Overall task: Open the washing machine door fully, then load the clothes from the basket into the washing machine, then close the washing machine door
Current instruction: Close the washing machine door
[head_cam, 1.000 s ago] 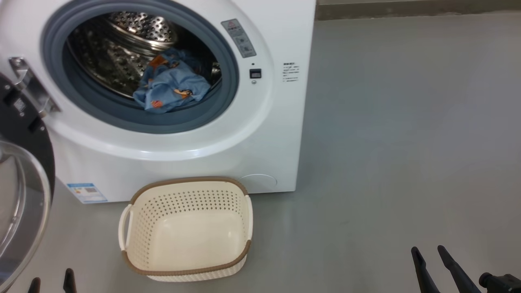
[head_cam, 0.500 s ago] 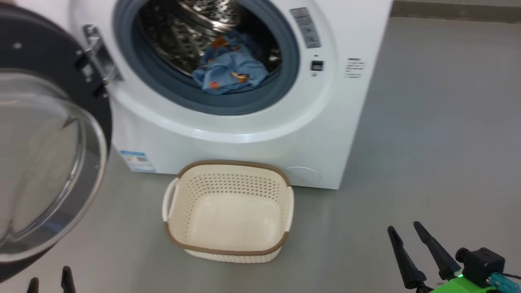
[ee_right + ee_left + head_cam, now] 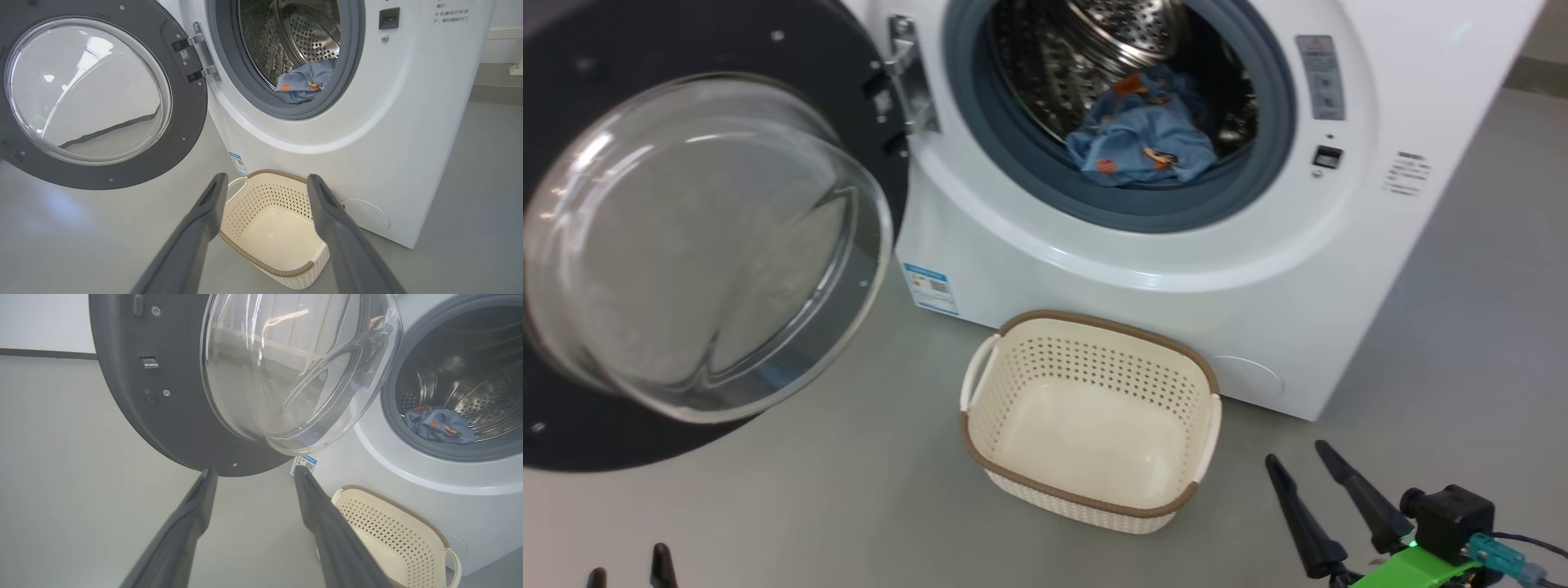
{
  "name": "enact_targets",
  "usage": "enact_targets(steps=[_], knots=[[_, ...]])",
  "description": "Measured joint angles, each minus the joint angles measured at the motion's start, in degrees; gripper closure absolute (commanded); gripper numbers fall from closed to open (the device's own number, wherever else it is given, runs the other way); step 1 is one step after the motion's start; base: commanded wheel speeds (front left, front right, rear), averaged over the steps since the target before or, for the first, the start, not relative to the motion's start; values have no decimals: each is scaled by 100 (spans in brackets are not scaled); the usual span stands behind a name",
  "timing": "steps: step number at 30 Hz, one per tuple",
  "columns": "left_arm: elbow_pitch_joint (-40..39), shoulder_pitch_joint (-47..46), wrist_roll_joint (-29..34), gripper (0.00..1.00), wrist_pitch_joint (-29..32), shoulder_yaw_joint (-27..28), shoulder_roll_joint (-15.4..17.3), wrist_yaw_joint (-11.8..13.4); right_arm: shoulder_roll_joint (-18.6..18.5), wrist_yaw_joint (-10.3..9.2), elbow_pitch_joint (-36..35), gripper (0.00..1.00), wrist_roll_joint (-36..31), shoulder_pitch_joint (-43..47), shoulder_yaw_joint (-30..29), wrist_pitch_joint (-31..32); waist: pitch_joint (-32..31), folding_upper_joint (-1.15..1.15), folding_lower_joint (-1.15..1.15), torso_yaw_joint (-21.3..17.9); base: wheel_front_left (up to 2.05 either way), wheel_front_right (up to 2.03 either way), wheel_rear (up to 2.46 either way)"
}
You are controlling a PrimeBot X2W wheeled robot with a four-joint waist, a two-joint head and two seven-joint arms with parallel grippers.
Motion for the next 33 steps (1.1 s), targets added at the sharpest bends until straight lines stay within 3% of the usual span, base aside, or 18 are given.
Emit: enact_targets(steps=[7,18,19,22,23,26,33], knots=[[-113,60,-1,0,0,233,-76,0,-18,0,112,0,90,-279,385,0,-18,0,0,382,0,0,0],[-263,69,-47,0,0,324,-205,0,-65,0,231,0,148,-472,569,0,53,0,0,446,0,0,0],[-298,68,-121,11,0,344,-207,0,-65,0,231,0,148,-472,569,0,50,0,0,443,0,0,0],[-469,42,-270,96,0,422,-197,0,-64,0,229,0,148,-470,556,0,56,0,0,434,0,0,0],[-546,11,-312,100,0,455,-174,0,-64,0,229,0,148,-469,546,0,63,0,0,432,0,0,0],[-755,-271,-561,100,0,616,57,0,-64,0,220,0,148,-455,510,0,97,0,0,424,0,0,0],[-691,-1638,-1763,100,-2,797,1318,0,-58,0,152,0,135,-434,342,0,264,0,0,407,0,0,0]])
